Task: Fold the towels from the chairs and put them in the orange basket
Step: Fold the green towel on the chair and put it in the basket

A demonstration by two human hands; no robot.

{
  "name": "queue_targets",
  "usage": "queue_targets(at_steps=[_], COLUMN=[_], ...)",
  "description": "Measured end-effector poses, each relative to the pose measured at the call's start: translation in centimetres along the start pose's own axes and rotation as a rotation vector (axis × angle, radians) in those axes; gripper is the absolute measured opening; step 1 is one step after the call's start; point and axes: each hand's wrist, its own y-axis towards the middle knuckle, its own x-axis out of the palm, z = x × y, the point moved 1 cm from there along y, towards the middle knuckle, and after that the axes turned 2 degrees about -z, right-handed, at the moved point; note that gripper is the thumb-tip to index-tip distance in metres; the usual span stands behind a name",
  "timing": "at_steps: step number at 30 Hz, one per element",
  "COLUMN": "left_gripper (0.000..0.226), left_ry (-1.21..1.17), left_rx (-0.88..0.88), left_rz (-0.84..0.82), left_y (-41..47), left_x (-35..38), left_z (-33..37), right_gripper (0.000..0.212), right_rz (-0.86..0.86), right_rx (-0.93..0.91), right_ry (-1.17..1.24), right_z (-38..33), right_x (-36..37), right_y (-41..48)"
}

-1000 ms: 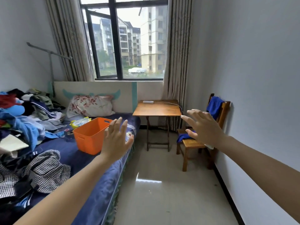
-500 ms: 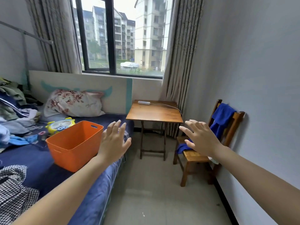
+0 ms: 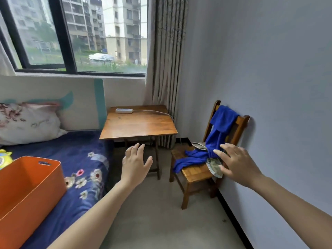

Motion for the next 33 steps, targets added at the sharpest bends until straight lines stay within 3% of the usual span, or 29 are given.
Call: queue_targets(at_steps=[4, 8, 13, 20, 27, 33], left_gripper=[0.056, 0.055, 0.053, 0.042, 0.039, 0.037], left_ry=[-0.031, -0.048, -0.056, -0.245, -0.296, -0.200], left_rx=[0.010, -0.039, -0.126, -0.351, -0.425, -0.376], left_rz=[-0.102, -0.208, -0.340, -0.478, -0.567, -0.687], left_y=[5.7, 10.1, 13.2, 19.6, 30.2, 38.5], left_x=[6.6, 12.4, 19.0, 27.4, 35.7, 40.1], left_z=[2.9, 4.0, 3.3, 0.2, -2.5, -3.0], right_gripper=[0.045, 0.048, 0.048, 0.053, 0.052, 0.049], right_rz=[-0.066, -0.258, -0.423, -0.655, -0.779, -0.845], right_rx=[0.142, 0.286, 0.509, 0.641, 0.778, 0.884], right_ry=[0.027, 0.099, 0.332, 0.437, 0.516, 0.508], right_z=[5.0, 8.8, 11.2, 12.4, 15.3, 17.7], right_x=[5.0, 11.3, 19.0, 28.7, 37.8, 42.3], right_y=[-0.2, -0.5, -0.7, 1.8, 8.2, 11.8])
